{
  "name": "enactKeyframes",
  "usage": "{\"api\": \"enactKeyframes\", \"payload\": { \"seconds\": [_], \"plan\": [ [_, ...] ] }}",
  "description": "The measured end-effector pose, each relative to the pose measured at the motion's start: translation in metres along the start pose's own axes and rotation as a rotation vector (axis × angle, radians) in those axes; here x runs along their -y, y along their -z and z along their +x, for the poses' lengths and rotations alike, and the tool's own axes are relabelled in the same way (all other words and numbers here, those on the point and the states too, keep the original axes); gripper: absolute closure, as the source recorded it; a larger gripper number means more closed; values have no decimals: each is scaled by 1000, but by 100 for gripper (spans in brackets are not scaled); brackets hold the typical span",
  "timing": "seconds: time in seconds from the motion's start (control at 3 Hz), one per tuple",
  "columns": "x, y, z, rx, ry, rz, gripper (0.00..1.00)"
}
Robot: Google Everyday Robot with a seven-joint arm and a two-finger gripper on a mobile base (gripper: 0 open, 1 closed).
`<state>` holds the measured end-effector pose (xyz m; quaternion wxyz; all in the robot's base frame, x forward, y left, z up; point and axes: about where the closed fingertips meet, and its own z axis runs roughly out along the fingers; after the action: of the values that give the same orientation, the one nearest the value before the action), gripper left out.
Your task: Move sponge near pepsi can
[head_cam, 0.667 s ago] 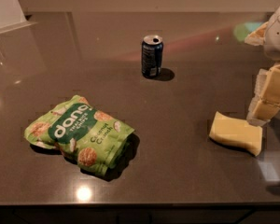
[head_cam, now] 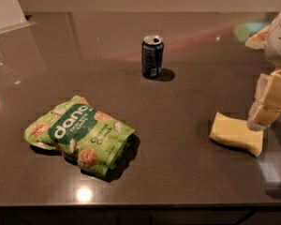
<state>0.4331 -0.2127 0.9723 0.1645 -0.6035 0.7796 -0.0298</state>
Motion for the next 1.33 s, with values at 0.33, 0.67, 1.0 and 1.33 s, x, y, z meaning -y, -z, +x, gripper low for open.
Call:
{"api": "enactKeyframes", "payload": {
  "seconds": [0.33, 0.67, 1.0, 1.33],
  "plan": [
    [-16, -13, 3, 41, -14, 6, 0],
    [-27, -39, 13, 88, -63, 10, 0],
    [-31, -64, 29, 110, -113, 9, 0],
    [-36, -92, 49, 109, -174, -17, 0]
  ]
}}
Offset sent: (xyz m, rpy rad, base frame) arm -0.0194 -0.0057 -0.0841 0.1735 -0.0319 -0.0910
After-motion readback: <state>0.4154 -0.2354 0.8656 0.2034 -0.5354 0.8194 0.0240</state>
